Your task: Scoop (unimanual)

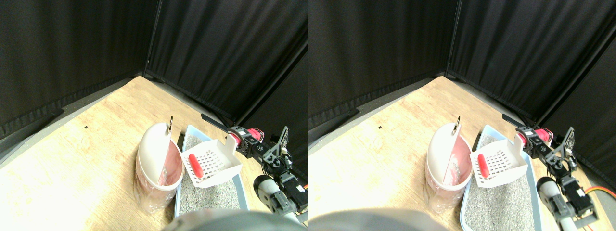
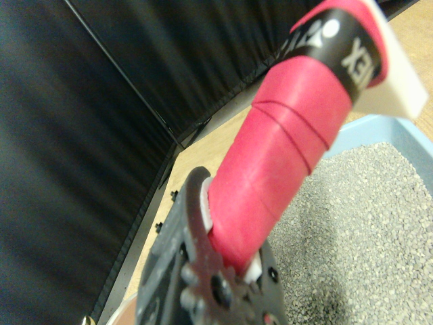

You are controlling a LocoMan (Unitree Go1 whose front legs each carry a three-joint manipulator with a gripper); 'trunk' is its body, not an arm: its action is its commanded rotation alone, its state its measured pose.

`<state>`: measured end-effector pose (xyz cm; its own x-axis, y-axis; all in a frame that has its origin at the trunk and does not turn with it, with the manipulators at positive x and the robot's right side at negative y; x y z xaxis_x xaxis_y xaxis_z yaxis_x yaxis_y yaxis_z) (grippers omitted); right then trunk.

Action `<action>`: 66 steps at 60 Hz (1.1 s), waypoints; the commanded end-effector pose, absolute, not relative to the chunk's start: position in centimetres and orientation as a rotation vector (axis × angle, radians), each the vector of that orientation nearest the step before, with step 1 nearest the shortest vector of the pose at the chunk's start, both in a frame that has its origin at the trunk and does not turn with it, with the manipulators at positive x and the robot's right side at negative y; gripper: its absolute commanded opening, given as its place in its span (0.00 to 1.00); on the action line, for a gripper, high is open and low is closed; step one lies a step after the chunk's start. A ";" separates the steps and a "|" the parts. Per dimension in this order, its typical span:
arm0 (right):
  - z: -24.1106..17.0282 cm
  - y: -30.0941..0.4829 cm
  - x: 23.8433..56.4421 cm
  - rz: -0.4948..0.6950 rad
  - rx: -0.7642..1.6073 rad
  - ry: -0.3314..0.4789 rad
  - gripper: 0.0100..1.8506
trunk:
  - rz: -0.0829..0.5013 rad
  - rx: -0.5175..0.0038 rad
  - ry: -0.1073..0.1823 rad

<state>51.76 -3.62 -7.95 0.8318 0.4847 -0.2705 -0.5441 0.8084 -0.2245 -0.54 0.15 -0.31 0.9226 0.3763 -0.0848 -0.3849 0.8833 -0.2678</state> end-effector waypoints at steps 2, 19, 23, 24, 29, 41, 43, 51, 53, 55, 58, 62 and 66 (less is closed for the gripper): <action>-6.7 -2.8 51.7 0.566 -0.319 0.146 0.02 | 0.412 -0.287 0.054; -6.6 -2.3 51.8 0.548 -0.386 0.153 0.02 | 0.415 -0.289 0.054; -6.6 -2.2 51.8 0.534 -0.398 0.142 0.02 | 0.414 -0.290 0.056; -6.6 -2.2 51.8 0.534 -0.398 0.142 0.02 | 0.414 -0.290 0.055; -6.7 -2.0 52.0 0.525 -0.433 0.116 0.02 | 0.414 -0.291 0.056; -6.8 -2.1 52.3 0.513 -0.410 0.127 0.02 | 0.412 -0.289 0.060; -6.9 -2.2 52.4 0.509 -0.405 0.129 0.02 | 0.411 -0.288 0.061; -7.1 -2.7 52.7 0.518 -0.356 0.107 0.02 | 0.399 -0.279 0.066; -7.2 -2.8 52.8 0.522 -0.347 0.102 0.02 | 0.395 -0.276 0.069; -7.2 -3.0 52.9 0.527 -0.337 0.096 0.02 | 0.392 -0.274 0.070; -7.3 -3.4 53.2 0.531 -0.295 0.079 0.02 | 0.388 -0.271 0.069; -7.4 -3.9 53.4 0.521 -0.251 0.067 0.02 | 0.380 -0.265 0.073; -7.6 -4.8 53.6 0.494 -0.187 0.060 0.02 | 0.366 -0.256 0.076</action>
